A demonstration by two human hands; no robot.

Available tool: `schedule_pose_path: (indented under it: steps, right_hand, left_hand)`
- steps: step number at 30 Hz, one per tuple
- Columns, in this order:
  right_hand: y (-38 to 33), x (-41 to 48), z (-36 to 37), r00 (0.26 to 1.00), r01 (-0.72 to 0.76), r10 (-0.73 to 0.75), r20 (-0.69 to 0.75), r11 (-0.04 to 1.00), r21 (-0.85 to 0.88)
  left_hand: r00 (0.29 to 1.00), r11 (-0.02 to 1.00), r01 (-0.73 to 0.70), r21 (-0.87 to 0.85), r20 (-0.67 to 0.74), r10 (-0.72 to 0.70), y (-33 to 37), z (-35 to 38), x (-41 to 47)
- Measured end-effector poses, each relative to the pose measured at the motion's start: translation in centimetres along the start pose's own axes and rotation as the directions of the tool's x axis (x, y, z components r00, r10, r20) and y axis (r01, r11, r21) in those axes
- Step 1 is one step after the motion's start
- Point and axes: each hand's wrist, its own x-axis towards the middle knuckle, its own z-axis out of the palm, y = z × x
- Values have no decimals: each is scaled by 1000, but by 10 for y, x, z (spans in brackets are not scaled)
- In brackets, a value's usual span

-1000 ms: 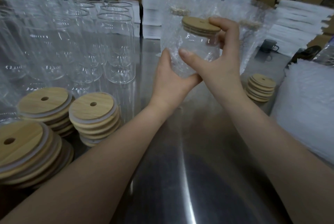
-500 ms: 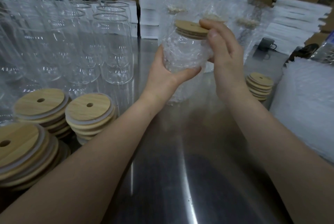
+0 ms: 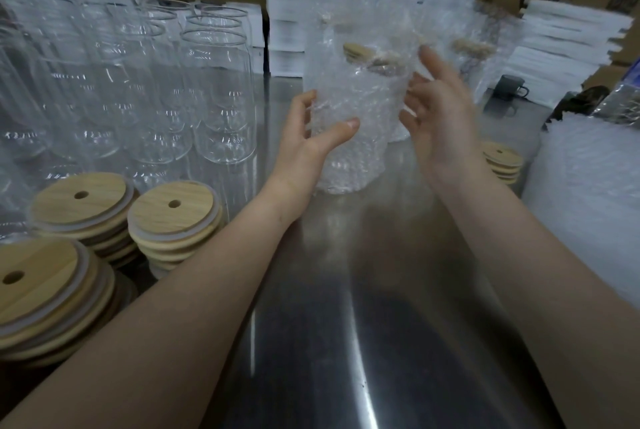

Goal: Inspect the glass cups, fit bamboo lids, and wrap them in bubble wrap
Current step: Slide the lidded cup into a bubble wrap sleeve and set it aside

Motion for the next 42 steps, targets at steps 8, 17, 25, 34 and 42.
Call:
schedule_pose_path:
  steps: [8, 17, 25, 34, 42]
  right_hand:
    - [1, -3, -2, 999, 32, -34, 35, 998, 45]
    - [-1, -1, -4, 975, 124, -126, -181, 992, -18]
    - [-3, -1, -6, 973, 132, -136, -185, 991, -33]
    - [-4, -2, -5, 978, 160, -164, -132, 986, -38]
    - [-5, -1, -6, 975, 179, -178, -130, 984, -2]
  left_hand:
    - [1000, 998, 12, 59, -21, -11, 9, 5, -6]
    - [997, 996, 71, 47, -18, -71, 6, 1, -1]
    - [996, 853, 82, 516, -16, -86, -8, -3, 3]
    - [989, 838, -56, 543, -87, 123, -15, 1, -2]
    - [973, 985, -73, 157, -205, 105, 2, 10, 2]
